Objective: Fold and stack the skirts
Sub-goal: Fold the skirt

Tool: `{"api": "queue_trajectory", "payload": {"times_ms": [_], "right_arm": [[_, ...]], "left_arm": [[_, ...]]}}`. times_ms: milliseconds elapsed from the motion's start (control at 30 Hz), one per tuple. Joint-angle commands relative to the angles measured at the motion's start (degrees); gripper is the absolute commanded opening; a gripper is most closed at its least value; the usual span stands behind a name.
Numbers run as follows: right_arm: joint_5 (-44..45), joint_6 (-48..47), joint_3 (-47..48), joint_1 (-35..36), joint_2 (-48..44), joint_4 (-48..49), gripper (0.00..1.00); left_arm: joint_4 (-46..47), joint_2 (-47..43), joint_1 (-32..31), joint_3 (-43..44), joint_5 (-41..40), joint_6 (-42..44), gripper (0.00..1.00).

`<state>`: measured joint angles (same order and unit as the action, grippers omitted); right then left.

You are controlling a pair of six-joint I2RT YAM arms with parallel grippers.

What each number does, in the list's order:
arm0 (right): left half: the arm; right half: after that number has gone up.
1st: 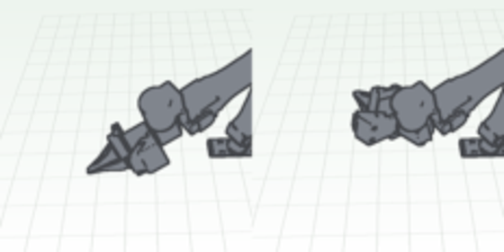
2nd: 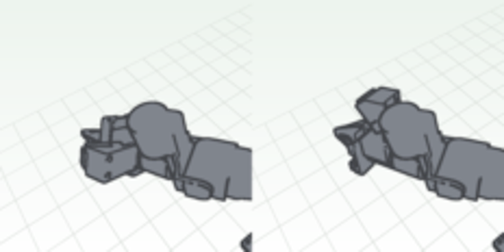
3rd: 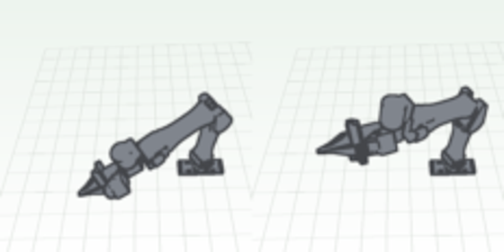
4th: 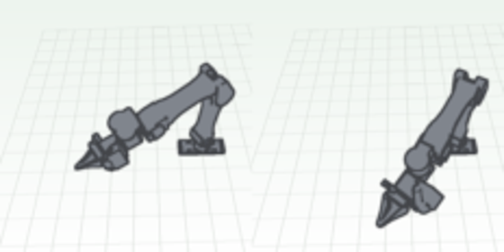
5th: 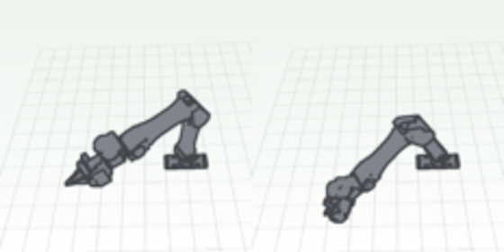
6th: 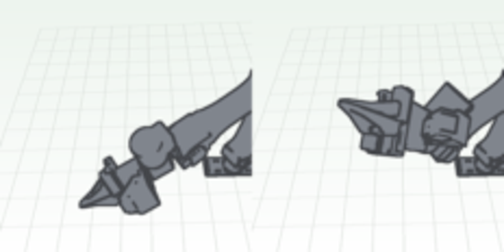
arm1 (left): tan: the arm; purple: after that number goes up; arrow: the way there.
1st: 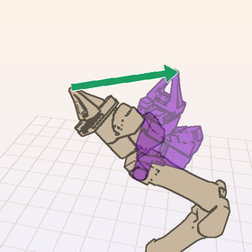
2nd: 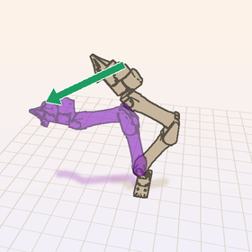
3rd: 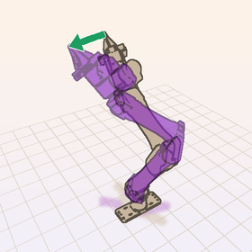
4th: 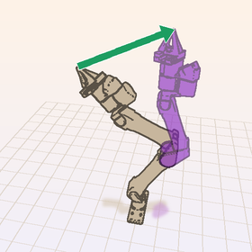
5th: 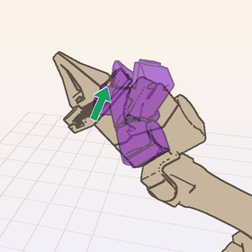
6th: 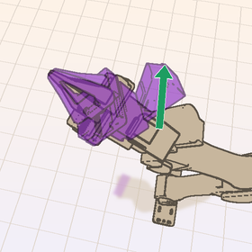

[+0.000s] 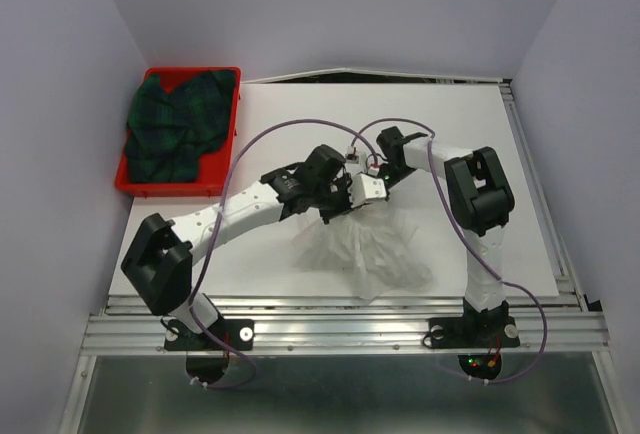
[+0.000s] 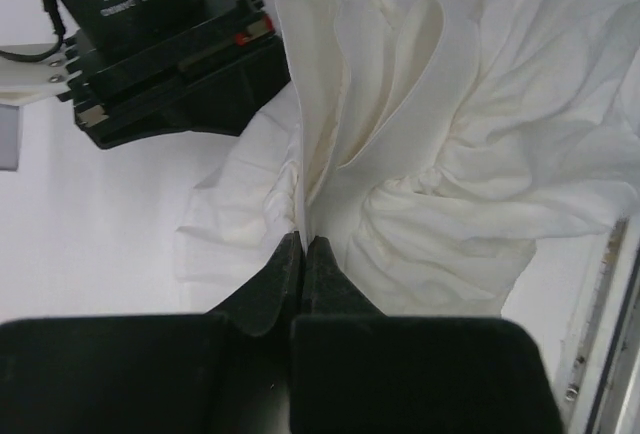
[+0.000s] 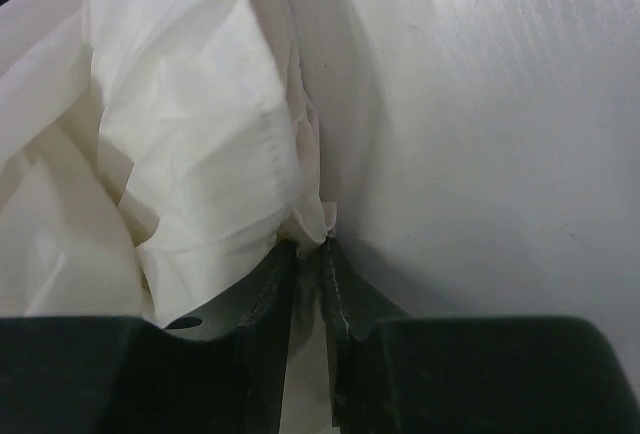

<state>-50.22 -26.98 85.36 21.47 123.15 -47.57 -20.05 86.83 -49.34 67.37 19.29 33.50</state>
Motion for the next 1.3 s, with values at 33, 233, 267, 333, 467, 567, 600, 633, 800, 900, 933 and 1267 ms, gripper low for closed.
{"api": "queue_trajectory", "payload": {"times_ms": [33,233,267,333,467,567,600,633,800,900,933,1267], "right_arm": [[-2.96,-1.76,1.38,0.67,-1.34,-2.7,0.23],[-3.4,-1.85,2.79,0.67,-0.28,-2.96,0.23],[-3.31,-1.93,2.97,0.67,-0.19,-3.05,0.22],[-3.05,-2.37,3.67,0.67,0.33,-3.31,0.23],[-3.13,-2.9,5.07,0.67,1.47,-4.28,0.22],[-3.4,-2.81,6.13,0.67,2.18,-4.72,0.22],[-3.31,-2.81,6.48,0.67,2.35,-4.9,0.22],[-3.14,-2.73,7.09,0.67,2.62,-4.9,0.22],[1.07,-0.36,9.82,0.67,2.88,-3.76,0.26],[7.48,3.59,11.92,0.67,2.18,-1.13,0.35],[10.02,4.73,12.63,-0.63,2.09,-0.25,0.39],[23.23,12.92,19.14,-6.36,-0.72,2.75,0.67]], "left_arm": [[5.8,3.69,2.49,3.64,-3.55,4.29,0.0],[12.47,8.88,3.99,2.68,-7.15,5.26,0.0],[13.54,9.41,4.16,2.07,-7.42,5.44,0.0],[16.87,9.85,4.52,1.36,-8.73,5.53,0.0],[22.07,10.64,4.61,-1.01,-9.62,5.88,0.0],[24.44,11.43,4.52,-2.15,-10.32,5.88,0.0],[24.88,11.61,4.52,-2.51,-10.24,6.31,0.0],[25.58,11.96,4.34,-3.29,-10.06,7.1,0.0],[26.82,14.42,3.2,-4.27,-9.97,7.72,0.0],[27.52,16.44,2.76,-4.27,-9.97,7.99,0.0],[27.87,17.31,2.5,-4.36,-10.41,8.16,0.0],[25.34,22.32,-0.13,-1.38,-14.09,11.42,0.24]]}}
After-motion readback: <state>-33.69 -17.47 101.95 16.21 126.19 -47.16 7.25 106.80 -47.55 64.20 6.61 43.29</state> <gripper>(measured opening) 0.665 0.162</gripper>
